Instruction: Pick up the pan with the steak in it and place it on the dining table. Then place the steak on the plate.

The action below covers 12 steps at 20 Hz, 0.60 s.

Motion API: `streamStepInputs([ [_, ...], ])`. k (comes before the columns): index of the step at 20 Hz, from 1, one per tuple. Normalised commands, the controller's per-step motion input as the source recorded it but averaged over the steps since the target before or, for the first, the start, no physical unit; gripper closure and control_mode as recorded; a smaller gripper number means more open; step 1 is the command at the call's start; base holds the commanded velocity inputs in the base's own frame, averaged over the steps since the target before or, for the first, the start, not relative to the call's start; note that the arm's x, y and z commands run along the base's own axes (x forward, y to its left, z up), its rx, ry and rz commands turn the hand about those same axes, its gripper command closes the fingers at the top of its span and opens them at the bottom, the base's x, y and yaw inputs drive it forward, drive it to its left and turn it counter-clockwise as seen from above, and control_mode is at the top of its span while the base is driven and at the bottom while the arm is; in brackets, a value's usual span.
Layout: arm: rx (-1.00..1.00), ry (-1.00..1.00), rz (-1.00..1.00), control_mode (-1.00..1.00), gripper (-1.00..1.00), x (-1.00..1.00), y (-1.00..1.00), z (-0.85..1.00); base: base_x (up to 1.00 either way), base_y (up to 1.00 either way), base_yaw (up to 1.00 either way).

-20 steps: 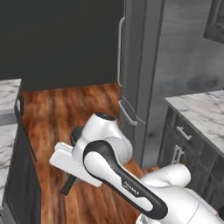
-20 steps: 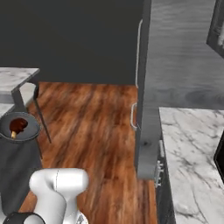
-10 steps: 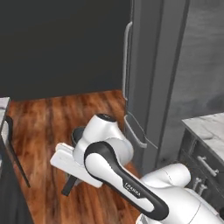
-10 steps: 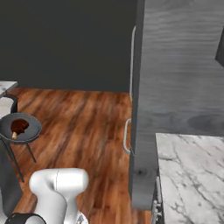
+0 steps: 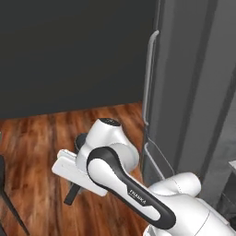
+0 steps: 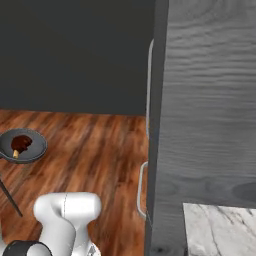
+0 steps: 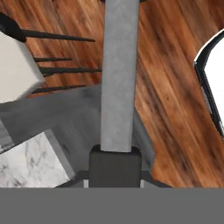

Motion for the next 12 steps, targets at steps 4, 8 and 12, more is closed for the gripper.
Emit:
streamStepInputs([
  [4,0.0,0.0,0.0,1.0,1.0,0.0,0.0,0.0,1.0,0.13,-0.01],
  [8,0.0,0.0,0.0,1.0,1.0,0.0,0.0,0.0,1.0,0.15,-0.02],
  [12,0.0,0.0,0.0,1.0,1.0,0.0,0.0,0.0,1.0,0.19,-0.02],
])
